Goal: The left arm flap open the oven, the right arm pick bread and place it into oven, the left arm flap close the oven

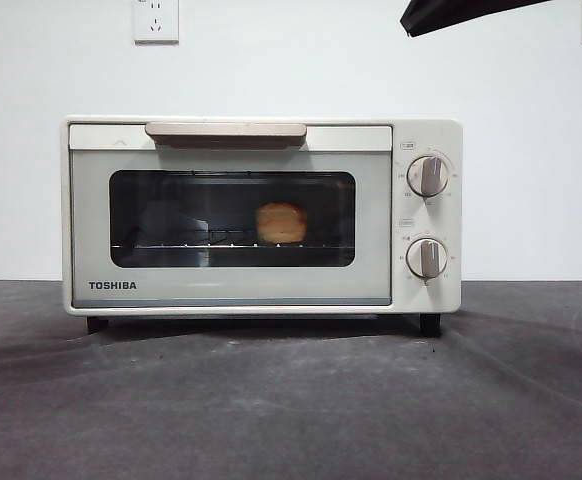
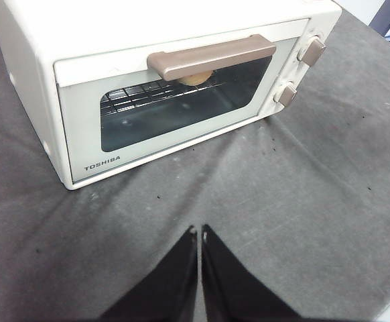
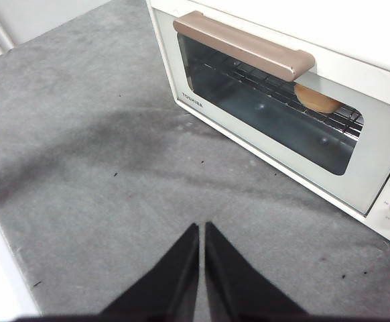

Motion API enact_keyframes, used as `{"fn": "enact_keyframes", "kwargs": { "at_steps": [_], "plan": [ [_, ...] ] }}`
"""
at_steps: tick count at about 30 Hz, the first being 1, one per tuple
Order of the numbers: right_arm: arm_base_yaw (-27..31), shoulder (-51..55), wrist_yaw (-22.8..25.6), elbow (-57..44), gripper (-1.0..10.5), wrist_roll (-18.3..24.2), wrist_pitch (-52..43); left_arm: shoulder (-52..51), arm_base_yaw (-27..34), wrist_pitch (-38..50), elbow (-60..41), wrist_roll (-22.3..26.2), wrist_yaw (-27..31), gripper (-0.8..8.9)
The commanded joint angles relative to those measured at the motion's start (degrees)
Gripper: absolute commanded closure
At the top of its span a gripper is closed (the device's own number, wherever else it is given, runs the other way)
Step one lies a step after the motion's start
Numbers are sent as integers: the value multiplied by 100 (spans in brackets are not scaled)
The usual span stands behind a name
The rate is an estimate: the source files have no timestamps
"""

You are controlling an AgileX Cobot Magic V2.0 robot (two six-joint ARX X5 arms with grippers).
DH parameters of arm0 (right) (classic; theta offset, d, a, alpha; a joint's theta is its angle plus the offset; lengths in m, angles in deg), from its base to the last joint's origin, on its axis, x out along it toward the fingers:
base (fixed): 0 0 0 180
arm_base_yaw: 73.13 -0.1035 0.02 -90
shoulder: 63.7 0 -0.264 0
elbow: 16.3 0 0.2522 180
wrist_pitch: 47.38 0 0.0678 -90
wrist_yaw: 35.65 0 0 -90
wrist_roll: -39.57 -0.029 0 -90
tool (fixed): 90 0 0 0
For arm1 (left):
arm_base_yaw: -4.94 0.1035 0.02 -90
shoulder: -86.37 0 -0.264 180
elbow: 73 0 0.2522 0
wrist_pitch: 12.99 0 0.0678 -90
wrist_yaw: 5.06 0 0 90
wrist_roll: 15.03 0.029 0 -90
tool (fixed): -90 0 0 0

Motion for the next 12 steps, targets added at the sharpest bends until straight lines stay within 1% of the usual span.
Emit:
{"fn": "enact_keyframes", "kwargs": {
  "at_steps": [1, 10, 11, 12],
  "plan": [
    [-42, -48, 7, 59, 937, -13, -81, 20, -11, 61, 122, 68, 0, 798],
    [-42, -48, 7, 57, 937, -13, -81, -52, -9, 76, 122, 72, 0, 798],
    [-39, -48, 7, 59, 937, -13, -81, -118, 0, 114, 120, 166, 28, 798],
    [-42, -48, 7, 57, 937, -13, -81, -195, 15, 153, 118, 380, 37, 798]
  ]
}}
